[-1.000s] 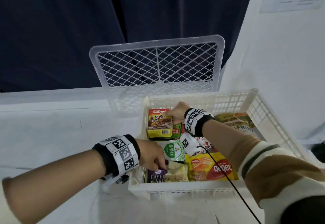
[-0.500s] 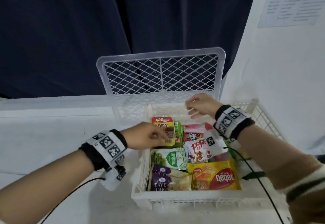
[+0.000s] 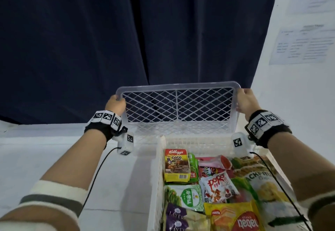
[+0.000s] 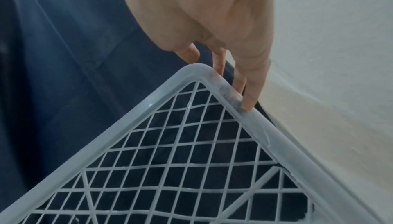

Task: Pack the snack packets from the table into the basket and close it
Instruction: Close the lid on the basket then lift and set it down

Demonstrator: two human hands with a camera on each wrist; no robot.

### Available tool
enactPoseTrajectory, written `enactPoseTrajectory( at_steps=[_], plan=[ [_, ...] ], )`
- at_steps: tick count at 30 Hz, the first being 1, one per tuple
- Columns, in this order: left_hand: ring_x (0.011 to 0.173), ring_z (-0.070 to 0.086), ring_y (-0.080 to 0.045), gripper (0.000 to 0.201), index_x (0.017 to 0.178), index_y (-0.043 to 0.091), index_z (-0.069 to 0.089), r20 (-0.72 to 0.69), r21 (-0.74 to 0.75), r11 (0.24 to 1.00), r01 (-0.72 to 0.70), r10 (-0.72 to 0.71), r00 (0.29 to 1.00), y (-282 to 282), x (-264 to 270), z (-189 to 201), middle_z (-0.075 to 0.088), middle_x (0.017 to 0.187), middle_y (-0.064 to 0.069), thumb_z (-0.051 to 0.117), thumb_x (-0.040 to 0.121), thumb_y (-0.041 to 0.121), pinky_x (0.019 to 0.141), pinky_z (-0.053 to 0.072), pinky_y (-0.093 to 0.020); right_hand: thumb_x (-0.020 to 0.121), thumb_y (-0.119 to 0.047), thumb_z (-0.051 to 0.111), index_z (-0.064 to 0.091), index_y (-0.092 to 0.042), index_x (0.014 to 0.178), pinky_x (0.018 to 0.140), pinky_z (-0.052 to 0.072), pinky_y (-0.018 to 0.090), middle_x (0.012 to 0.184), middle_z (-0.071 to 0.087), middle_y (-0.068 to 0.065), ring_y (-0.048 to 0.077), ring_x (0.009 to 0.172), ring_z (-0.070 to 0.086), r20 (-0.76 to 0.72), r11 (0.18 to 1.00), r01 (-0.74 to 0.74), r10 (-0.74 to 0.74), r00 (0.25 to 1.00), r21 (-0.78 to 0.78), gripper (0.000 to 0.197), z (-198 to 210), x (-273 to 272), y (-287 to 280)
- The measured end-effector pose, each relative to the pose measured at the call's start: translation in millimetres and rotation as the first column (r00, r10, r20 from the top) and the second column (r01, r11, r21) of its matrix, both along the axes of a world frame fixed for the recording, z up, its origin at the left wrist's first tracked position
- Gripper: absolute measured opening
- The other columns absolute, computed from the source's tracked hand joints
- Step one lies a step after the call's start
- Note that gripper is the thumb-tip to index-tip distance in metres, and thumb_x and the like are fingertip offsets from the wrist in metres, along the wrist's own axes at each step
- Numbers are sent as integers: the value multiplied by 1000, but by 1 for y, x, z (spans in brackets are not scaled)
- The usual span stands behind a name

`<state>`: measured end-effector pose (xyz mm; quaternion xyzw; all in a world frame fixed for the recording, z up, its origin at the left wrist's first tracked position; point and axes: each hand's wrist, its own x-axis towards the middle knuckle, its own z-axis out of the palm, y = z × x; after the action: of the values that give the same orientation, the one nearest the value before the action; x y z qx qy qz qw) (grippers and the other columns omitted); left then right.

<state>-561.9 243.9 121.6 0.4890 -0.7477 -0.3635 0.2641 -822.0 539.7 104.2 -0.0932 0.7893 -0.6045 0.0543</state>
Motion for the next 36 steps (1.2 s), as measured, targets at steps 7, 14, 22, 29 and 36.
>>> enactPoseTrajectory(
  at_steps=[7, 14, 22, 29, 36],
  plan=[
    [92, 57, -17, 32, 87, 24, 61, -469, 220, 963, 156, -36, 882, 25, 34, 21, 61, 102, -2, 42, 84, 49, 82, 46, -33, 85, -68, 39, 48, -10, 114, 89, 50, 42, 96, 55, 5, 23, 92, 55, -37, 979, 23, -31, 999, -205, 65, 34, 27, 66],
    [113, 60, -15, 42, 135, 33, 50, -505, -22, 944, 330, -295, 811, 70, 66, 21, 63, 115, 5, 55, 93, 37, 100, 48, -36, 83, -46, 67, 52, -17, 114, 91, 51, 33, 105, 64, 0, 17, 99, 62, -165, 942, 50, -111, 980, -331, 46, 44, 75, 145],
    [102, 66, -9, 27, 119, 21, 65, -628, -216, 938, 272, -347, 697, 106, 85, 61, 69, 112, 4, 57, 93, 23, 91, 55, -32, 85, 3, 51, 50, -42, 123, 76, 51, 23, 100, 65, -8, -1, 82, 62, -398, 934, -9, -143, 906, -356, 59, 84, 109, 204],
    [95, 60, -8, 77, 146, 45, 18, -286, -70, 858, 508, -505, 814, 127, 85, 59, 62, 101, 7, 59, 90, 11, 92, 49, -31, 89, 13, 47, 12, -54, 138, 73, 47, 32, 117, 57, -2, 18, 86, 63, -230, 973, -229, 228, 946, 25, 90, 74, 103, 246],
    [96, 62, -22, 68, 143, 2, 36, -176, 162, 911, 379, -351, 920, 151, 80, -8, 64, 117, -14, 69, 83, 2, 82, 55, -32, 85, 9, 61, 54, 9, 124, 58, 55, 10, 73, 72, 6, 1, 53, 68, -18, 987, -157, 158, 987, 18, 40, 1, 52, 270]
  ],
)
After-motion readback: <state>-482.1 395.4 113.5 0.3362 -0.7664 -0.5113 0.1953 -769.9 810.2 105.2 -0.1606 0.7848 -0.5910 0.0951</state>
